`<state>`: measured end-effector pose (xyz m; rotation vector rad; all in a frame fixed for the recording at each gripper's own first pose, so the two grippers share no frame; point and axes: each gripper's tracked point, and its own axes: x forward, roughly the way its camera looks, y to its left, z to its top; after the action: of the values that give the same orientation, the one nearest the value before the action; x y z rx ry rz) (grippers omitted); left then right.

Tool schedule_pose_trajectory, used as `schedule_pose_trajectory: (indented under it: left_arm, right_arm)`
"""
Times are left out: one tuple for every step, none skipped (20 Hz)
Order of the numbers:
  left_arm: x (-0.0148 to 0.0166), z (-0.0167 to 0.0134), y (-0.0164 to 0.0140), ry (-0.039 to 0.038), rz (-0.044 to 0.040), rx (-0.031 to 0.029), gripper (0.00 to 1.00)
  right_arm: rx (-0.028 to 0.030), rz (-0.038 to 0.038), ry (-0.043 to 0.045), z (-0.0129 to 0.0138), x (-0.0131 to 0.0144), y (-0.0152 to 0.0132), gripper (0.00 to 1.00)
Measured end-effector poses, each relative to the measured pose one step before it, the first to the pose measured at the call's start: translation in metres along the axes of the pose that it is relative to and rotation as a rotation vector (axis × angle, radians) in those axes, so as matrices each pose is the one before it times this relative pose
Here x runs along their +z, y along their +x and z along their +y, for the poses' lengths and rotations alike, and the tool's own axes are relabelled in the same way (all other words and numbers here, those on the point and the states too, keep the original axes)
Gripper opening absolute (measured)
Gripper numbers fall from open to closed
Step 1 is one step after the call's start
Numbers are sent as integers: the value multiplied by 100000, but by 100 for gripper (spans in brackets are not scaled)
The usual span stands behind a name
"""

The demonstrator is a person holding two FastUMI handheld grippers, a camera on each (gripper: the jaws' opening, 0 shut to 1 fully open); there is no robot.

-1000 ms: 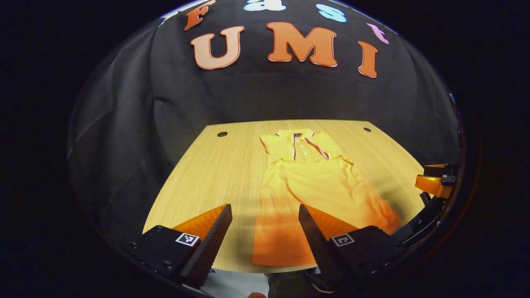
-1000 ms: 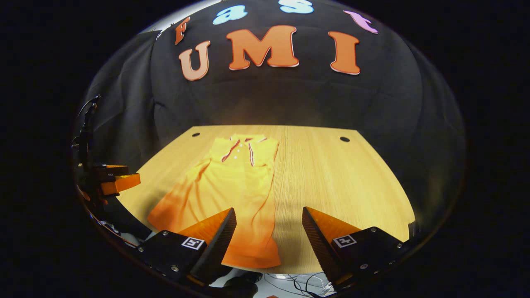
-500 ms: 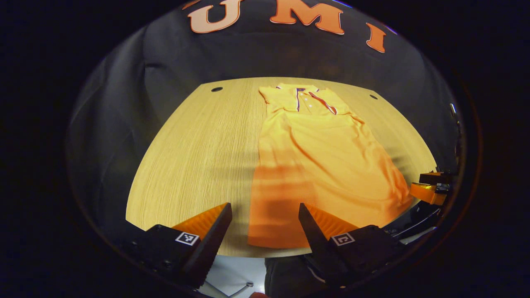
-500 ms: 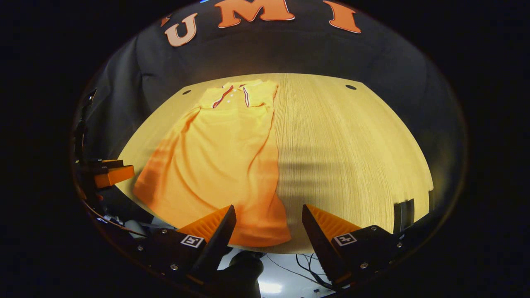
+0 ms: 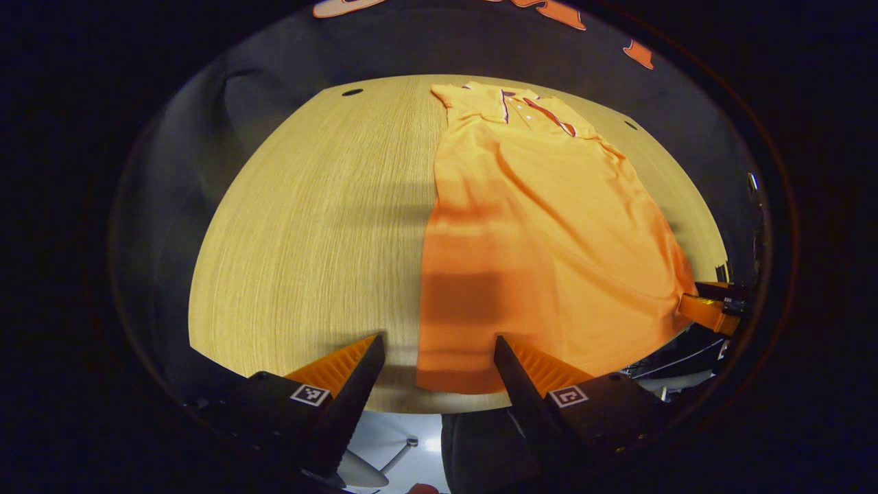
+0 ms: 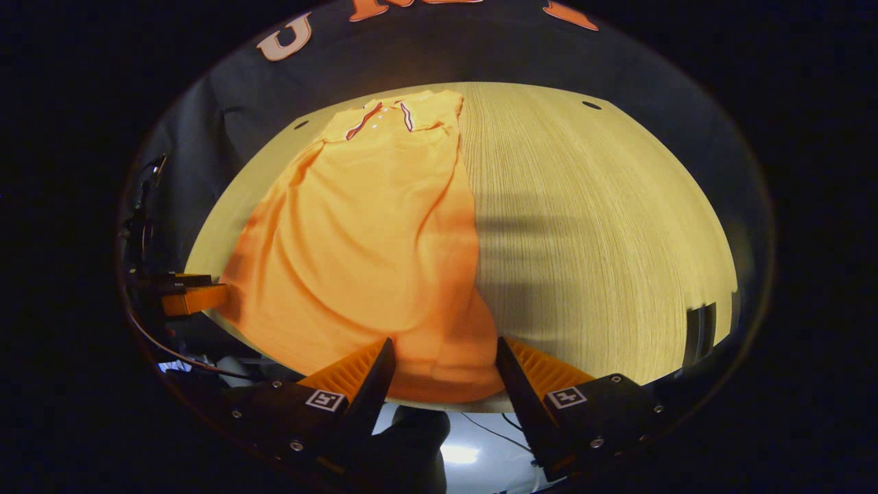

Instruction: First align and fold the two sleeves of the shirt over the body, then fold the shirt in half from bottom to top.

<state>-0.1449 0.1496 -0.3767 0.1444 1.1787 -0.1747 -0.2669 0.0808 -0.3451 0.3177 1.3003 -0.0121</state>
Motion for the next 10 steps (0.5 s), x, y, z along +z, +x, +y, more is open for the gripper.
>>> schedule_pose_trajectory:
  left_arm:
    - [938, -428, 1444, 1596, -6435, -851, 100]
    - [-308, 54, -999, 2277, 2810, -510, 99]
    - [437, -71, 323, 722, -2285, -561, 99]
    - [-474, -92, -25, 380, 2352, -247, 98]
    - [475, -48, -197, 597, -1814, -751, 99]
    - [50, -178, 112, 1161, -504, -710, 97]
    - [387, -472, 178, 701, -2101, -882, 90]
    - [-11, -770, 170, 309, -429, -624, 63]
    - [26, -536, -107, 1724, -1124, 437, 37]
    - [-92, -239, 36, 3854, 534, 2401, 11]
  right_arm:
    - [-1049, 428, -3309, -170, 75, 77, 87]
    - [-1837, 2367, -2379, -304, -353, 272, 86]
    - [-1754, -367, -324, -262, 225, -248, 78]
    - [-1202, 296, 1083, -231, -64, -87, 69]
    - [-914, 12, 2151, -98, 49, 29, 66]
    - [-866, 186, 1817, -315, 213, 213, 65]
    - [-668, 373, 2525, -117, -119, -20, 57]
    - [-899, -432, 4189, -282, 40, 95, 45]
    - [2601, 979, 3688, 460, -25, -156, 23]
    - [3201, 1045, 880, 494, -183, 53, 19]
